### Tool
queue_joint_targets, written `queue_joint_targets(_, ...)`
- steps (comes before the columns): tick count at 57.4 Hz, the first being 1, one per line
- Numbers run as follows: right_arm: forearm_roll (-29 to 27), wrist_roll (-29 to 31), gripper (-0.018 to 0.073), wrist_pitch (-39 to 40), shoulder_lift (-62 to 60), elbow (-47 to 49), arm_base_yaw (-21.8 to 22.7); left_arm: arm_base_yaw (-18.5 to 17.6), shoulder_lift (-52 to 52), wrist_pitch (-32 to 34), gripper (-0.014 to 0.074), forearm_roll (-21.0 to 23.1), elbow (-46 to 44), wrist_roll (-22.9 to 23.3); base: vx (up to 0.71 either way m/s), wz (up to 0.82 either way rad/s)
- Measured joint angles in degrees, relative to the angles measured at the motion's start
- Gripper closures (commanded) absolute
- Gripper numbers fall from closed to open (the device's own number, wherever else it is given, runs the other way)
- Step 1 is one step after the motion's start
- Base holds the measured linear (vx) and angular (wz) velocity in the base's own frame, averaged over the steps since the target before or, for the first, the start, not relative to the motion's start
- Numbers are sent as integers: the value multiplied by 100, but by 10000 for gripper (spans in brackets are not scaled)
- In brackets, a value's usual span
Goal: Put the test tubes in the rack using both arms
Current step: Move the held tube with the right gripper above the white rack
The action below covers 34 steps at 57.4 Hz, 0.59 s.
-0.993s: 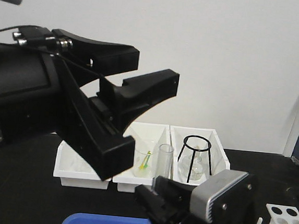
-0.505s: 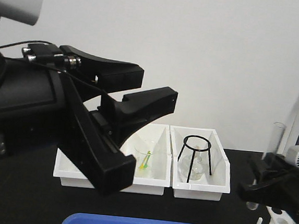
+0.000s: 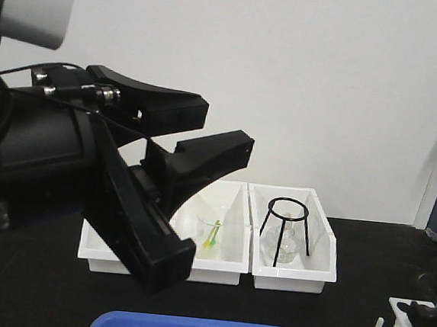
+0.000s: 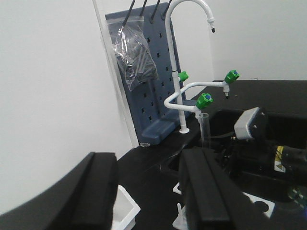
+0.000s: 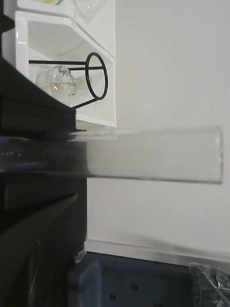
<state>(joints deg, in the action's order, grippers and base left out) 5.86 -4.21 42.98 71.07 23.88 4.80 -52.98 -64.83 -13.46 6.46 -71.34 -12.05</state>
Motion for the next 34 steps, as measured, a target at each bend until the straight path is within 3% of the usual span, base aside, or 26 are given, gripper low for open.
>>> queue_joint_targets(7, -46, 80, 566, 770, 0, -453, 131, 0, 0, -77, 186, -2, 0, -1, 0, 0)
queue_joint_targets(20, -25, 76, 566, 935, 87, -586, 500, 0, 0, -165, 186, -20, 0, -1, 0, 0)
queue_joint_targets(34, 404, -48, 566, 1510, 747, -586, 520, 0, 0, -170, 186, -21, 0, -1, 0, 0)
